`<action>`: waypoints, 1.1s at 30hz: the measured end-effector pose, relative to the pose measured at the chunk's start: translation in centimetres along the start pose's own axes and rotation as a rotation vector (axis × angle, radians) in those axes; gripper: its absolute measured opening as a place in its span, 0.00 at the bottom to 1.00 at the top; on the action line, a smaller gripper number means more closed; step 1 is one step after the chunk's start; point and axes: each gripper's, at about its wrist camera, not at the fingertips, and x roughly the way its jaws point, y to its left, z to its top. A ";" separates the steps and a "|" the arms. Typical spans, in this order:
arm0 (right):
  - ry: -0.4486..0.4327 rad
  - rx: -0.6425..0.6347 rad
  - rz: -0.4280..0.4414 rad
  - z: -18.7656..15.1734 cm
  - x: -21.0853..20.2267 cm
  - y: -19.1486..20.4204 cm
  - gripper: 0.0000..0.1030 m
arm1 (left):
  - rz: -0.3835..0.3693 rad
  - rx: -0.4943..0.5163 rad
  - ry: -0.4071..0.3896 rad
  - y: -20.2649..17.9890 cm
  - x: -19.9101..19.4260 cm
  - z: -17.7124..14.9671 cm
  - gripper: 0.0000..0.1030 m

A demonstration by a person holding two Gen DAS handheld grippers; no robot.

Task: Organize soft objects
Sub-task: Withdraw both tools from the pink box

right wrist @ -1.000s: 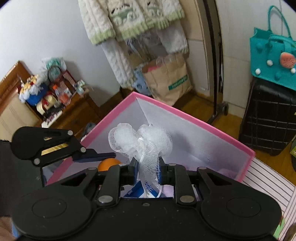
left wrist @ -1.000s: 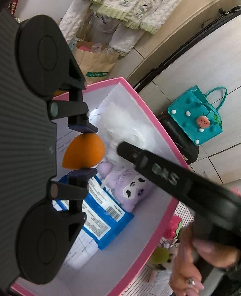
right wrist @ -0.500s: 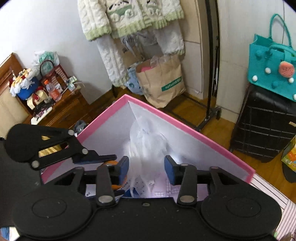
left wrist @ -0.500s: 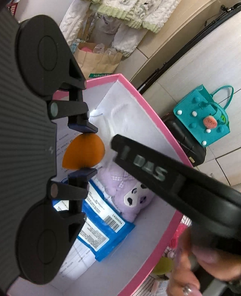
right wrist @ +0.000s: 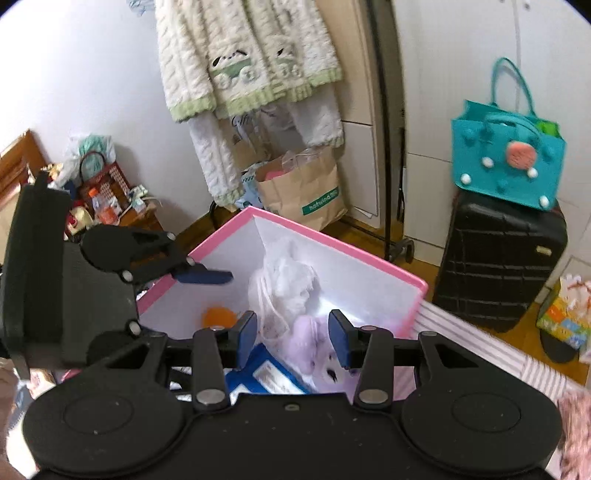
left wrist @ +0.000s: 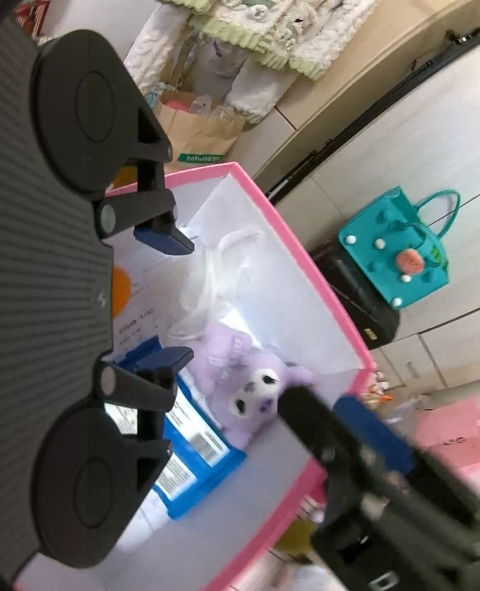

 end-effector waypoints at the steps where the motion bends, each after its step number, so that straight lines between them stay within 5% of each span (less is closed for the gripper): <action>1: -0.004 0.011 -0.001 -0.5 -0.6 -0.2 0.47 | 0.000 -0.005 -0.013 0.0 -0.4 0.0 0.54; 6: -0.008 0.040 0.004 -3.1 -3.5 -0.6 0.47 | -0.044 -0.081 -0.053 0.3 -3.1 -0.1 0.58; 12: 0.007 0.004 0.032 -4.9 -5.3 0.9 0.47 | -0.103 -0.156 -0.014 -0.3 -5.6 -0.2 0.60; 16: -0.027 -0.045 0.036 -5.8 -7.7 2.8 0.47 | -0.169 -0.241 0.005 0.1 -7.2 -0.4 0.73; 23: -0.041 -0.068 0.011 -6.1 -10.5 4.2 0.50 | -0.150 -0.262 -0.055 -0.7 -11.5 -1.0 0.93; 33: -0.054 -0.135 -0.033 -7.8 -13.6 7.2 0.57 | -0.167 -0.263 -0.072 -3.1 -15.7 -2.4 0.93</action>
